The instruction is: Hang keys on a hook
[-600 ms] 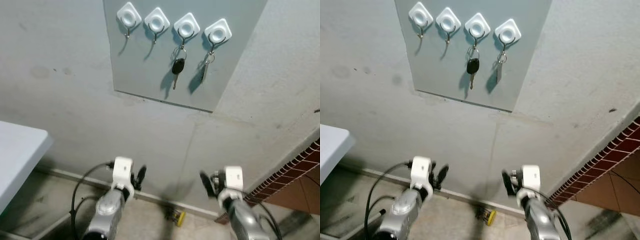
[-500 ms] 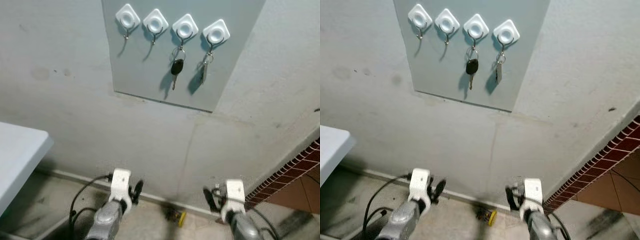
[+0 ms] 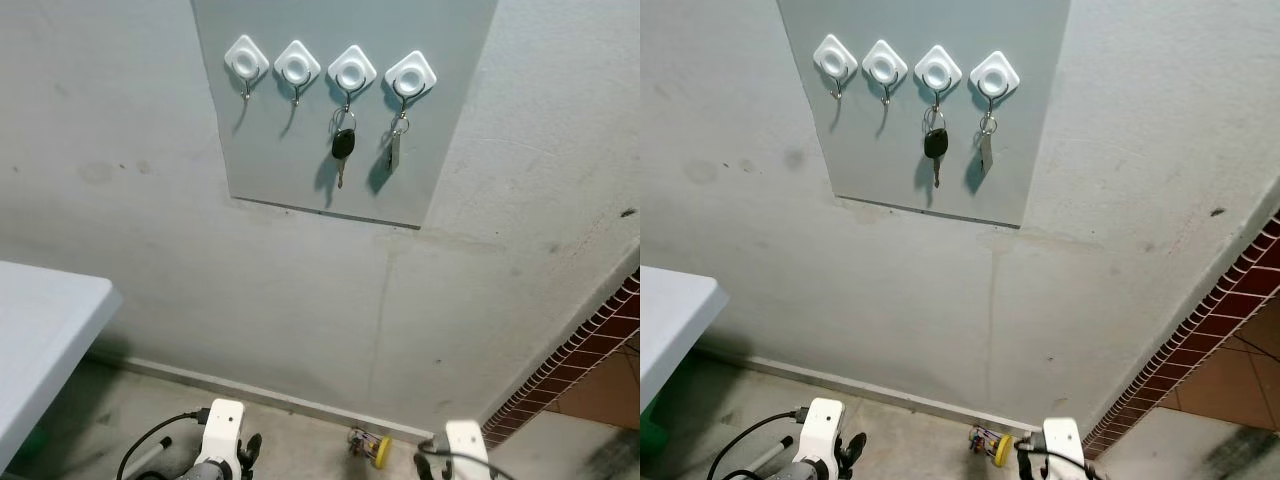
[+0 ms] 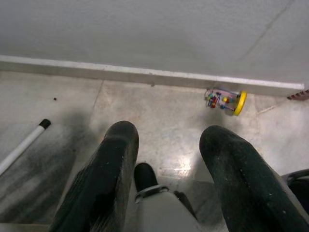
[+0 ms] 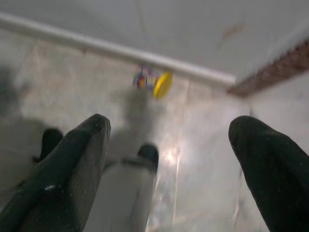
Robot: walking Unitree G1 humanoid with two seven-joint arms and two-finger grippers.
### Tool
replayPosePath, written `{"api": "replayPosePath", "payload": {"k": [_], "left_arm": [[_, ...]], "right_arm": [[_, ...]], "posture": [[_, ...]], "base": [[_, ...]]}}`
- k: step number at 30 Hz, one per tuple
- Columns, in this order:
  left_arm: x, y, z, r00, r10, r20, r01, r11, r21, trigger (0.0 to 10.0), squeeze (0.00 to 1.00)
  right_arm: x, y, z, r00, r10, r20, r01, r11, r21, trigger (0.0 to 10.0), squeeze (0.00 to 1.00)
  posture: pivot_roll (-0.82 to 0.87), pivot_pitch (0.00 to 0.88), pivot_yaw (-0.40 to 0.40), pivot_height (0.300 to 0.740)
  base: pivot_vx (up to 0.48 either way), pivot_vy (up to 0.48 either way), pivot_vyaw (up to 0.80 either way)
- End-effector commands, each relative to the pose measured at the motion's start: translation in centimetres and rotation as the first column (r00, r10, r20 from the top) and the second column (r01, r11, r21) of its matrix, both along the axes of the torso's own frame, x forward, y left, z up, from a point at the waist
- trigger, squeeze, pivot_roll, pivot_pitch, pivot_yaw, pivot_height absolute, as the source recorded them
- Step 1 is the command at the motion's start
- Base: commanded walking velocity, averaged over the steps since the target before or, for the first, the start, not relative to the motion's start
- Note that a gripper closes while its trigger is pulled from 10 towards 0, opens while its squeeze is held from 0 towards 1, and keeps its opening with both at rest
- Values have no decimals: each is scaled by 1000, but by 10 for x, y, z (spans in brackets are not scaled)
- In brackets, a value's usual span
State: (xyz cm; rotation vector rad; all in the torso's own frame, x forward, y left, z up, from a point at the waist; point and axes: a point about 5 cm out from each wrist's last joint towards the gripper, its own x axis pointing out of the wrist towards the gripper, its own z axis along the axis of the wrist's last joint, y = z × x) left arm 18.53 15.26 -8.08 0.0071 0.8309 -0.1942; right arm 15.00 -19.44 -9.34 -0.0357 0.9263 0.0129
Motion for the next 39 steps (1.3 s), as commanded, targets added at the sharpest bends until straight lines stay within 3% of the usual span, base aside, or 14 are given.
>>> {"api": "replayPosePath", "payload": {"k": [1,8,14,26,39], "left_arm": [[-2,3,-1,1000,-6,-16,7,1000,10,10000,0],[5,-5,1,999,-36,-10,36,999,9,10000,0],[8,-9,3,999,-49,11,49,999,11,10000,0],[-6,-7,-3,1000,-3,-21,3,1000,-8,10000,0],[-3,-10,-2,1000,-24,-18,24,1000,-1,10000,0]], "right_arm": [[-1,0,-1,1000,-25,-13,25,1000,10,10000,0],[-8,2,-4,997,-57,-42,58,998,26,10000,0],[-9,4,-5,999,-21,-50,22,999,28,10000,0],[-13,8,-7,996,42,-82,-40,999,21,10000,0],[-16,6,-8,995,27,-99,-25,999,23,10000,0]], "posture": [[-48,0,60,740],[-51,0,64,740],[-39,0,36,740],[-10,0,4,740],[2,0,-7,740]], "base": [[0,0,0],[0,0,0],[0,0,0],[0,0,0],[0,0,0]]}}
